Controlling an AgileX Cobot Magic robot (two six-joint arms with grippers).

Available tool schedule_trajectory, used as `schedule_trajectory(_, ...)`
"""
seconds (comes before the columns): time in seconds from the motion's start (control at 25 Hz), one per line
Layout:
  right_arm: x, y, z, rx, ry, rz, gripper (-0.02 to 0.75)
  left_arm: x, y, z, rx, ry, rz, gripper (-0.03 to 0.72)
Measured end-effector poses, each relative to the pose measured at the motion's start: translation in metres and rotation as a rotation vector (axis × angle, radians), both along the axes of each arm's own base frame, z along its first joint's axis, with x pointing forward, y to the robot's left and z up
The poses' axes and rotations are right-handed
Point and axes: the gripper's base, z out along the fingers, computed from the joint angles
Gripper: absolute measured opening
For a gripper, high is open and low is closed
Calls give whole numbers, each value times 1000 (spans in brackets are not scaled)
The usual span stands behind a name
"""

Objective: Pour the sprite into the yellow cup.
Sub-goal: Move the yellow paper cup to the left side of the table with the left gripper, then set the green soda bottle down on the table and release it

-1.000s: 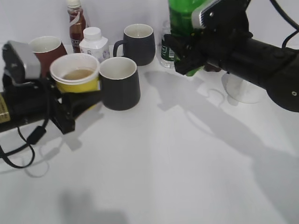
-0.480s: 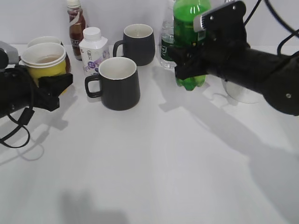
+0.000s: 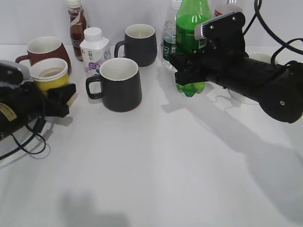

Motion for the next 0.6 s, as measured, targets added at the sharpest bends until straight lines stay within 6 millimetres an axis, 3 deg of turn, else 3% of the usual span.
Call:
schedule_trajectory(0.28, 0, 0, 0, -10, -11, -2, 438, 3, -3, -13, 61, -9, -47, 400)
schedule_trajectory(0.36, 0, 0, 0, -11, -11, -2, 438, 3, -4, -13, 64, -13, -51, 438)
schedule_trajectory(0.48, 0, 0, 0, -12, -12, -2, 438, 3, -4, -12, 64, -18, -52, 555)
schedule_trajectory(0.6, 1, 0, -1, -14, -10, -1, 438, 4, -4, -11, 59, -28, -52, 603)
